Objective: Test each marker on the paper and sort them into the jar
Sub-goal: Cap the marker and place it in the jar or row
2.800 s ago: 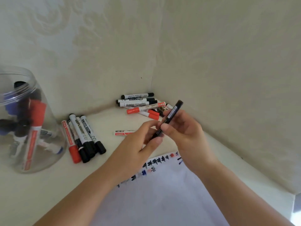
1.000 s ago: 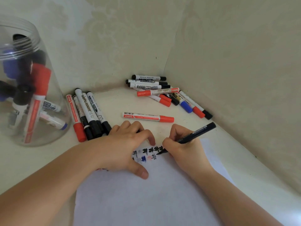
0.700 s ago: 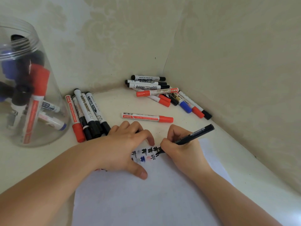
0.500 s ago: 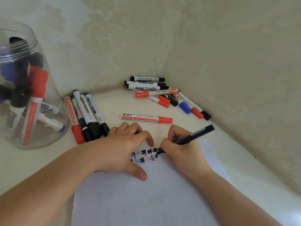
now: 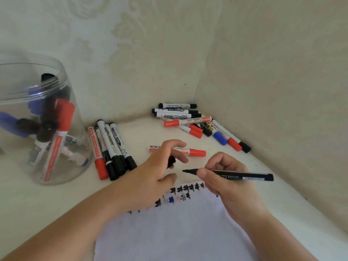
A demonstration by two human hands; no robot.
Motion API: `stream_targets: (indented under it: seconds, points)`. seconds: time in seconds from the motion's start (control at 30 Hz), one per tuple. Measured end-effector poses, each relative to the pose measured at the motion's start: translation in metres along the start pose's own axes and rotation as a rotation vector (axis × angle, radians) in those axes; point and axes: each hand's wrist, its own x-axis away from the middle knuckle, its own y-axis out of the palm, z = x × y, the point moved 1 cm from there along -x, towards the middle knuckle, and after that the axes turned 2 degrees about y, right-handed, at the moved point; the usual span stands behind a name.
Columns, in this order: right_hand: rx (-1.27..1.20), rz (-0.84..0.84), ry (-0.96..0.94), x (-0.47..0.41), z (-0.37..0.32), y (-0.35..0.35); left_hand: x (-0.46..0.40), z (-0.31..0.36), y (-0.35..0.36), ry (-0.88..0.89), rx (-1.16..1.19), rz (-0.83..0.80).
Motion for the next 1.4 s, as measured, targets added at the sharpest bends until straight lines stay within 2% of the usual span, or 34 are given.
stream_targets:
  seconds: [0.1,0.27,0.5,0.53,0.63,0.67,0.73,0.77,0.8,0.87,0.97,1.03,1.23,1.4]
  points:
    - [-0.035,-0.035,-0.009,0.002,0.000,0.001,0.002,0.001,-0.001,0.039,0.016,0.041]
    - [-0.149,-0.023,0.006,0.003,0.001,0.000,0.005,0.004,0.003,0.057,-0.034,0.018]
    - [-0.030,0.015,0.045,0.004,0.005,0.000,0.008,0.007,0.006,0.111,-0.156,-0.046]
    - [-0.031,-0.020,0.038,-0.002,0.000,0.001,0.009,0.007,0.008,0.109,-0.179,-0.054]
    - [-0.025,-0.432,0.111,-0.014,-0.019,0.017,0.007,0.010,0.012,0.136,-0.218,-0.070]
    - [-0.017,-0.428,0.117,-0.014,-0.017,0.018,0.007,0.012,0.014,0.160,-0.212,-0.064]
    - [-0.017,-0.135,0.066,-0.007,-0.011,0.011,0.006,0.014,0.013,0.170,-0.149,-0.010]
    - [-0.039,-0.030,0.033,0.000,-0.005,0.006,0.005,0.013,0.010,0.166,-0.114,0.048]
    - [-0.080,0.006,0.029,0.007,0.001,0.003,0.005,0.012,0.006,0.170,-0.105,0.116]
    - [-0.085,0.020,0.046,0.005,0.002,0.003,0.005,0.009,-0.001,0.182,-0.204,0.191]
    - [-0.016,0.042,0.093,0.002,-0.001,0.008,0.006,0.011,0.004,0.252,-0.460,0.135]
    - [0.029,0.041,0.092,0.004,0.002,0.012,0.007,0.014,0.011,0.293,-0.537,0.138]
    - [-0.065,0.006,0.045,0.006,-0.002,0.023,0.008,0.022,0.010,0.295,-0.490,0.113]
    - [0.285,-0.108,0.144,0.009,-0.015,0.021,0.005,0.042,-0.001,0.316,-0.325,0.166]
